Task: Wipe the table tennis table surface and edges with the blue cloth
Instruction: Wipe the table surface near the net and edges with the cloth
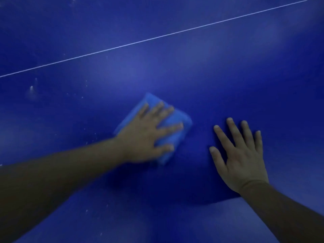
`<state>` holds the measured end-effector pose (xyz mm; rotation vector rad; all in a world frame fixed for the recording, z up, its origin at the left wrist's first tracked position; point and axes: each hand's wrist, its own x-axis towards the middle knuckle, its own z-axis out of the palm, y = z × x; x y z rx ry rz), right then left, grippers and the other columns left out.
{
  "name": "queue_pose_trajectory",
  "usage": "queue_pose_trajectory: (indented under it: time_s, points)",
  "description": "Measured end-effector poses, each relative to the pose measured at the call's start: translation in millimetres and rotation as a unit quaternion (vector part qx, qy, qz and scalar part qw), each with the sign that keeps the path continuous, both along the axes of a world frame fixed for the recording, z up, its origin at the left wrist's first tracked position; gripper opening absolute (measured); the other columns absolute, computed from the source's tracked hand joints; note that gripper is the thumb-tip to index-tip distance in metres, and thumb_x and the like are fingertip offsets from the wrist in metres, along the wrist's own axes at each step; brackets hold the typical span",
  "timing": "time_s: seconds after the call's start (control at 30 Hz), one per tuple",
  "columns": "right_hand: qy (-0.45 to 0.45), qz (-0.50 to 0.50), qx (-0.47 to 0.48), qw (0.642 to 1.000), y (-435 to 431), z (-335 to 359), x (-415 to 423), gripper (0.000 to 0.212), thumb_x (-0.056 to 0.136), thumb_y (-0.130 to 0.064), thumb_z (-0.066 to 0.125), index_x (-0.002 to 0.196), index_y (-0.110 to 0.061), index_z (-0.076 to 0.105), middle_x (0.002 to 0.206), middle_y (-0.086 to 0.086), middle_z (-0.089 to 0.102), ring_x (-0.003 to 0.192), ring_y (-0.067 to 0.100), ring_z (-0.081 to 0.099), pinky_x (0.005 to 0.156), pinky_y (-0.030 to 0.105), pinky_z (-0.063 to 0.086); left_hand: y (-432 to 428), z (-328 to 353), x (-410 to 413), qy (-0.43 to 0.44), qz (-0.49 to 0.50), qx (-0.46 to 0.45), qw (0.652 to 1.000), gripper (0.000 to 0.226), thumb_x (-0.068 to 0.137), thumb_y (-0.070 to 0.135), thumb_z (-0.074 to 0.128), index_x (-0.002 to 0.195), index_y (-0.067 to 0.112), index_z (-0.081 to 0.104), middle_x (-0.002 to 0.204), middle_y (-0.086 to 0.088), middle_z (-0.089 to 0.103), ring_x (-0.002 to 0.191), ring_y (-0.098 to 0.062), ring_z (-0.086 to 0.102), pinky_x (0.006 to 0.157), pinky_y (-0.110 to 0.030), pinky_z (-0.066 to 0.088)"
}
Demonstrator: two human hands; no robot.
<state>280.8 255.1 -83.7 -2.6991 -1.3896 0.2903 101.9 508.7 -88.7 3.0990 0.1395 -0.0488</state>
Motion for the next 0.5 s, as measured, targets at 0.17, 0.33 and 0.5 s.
queue_pose_trajectory:
  time_s: [0.17,0.33,0.5]
  points:
    - [0.004,-0.002,-0.020,1.000,2,3,1,0.064,0.099,-0.061,0.021,0.156,-0.035,0.028,0.167,-0.002,0.016,0.155,0.032,0.007,0.123,0.059,0.006,44,5,65,0.030,0.302,-0.006,0.953,0.070,0.094,0.071,0.015,0.158,0.042,0.014,0.168,-0.011,0.010,0.153,-0.040,0.006,0.120,-0.061,0.004]
    - [0.017,-0.005,-0.041,0.999,2,9,0,0.064,0.098,-0.060,0.023,0.157,-0.035,0.030,0.167,-0.001,0.018,0.154,0.031,0.009,0.122,0.059,0.008,-69,0,3,0.010,0.001,-0.061,0.998,0.067,0.098,0.071,0.029,0.158,0.043,0.021,0.168,-0.008,0.013,0.155,-0.037,0.006,0.121,-0.061,0.003]
    - [0.006,0.004,-0.017,1.000,0,2,2,0.063,0.099,-0.060,0.024,0.155,-0.032,0.033,0.166,0.000,0.021,0.154,0.032,0.013,0.122,0.060,0.010,41,9,65,0.031,0.083,-0.006,0.996,0.069,0.094,0.070,0.024,0.156,0.040,0.027,0.166,-0.011,0.021,0.152,-0.039,0.017,0.119,-0.060,0.014]
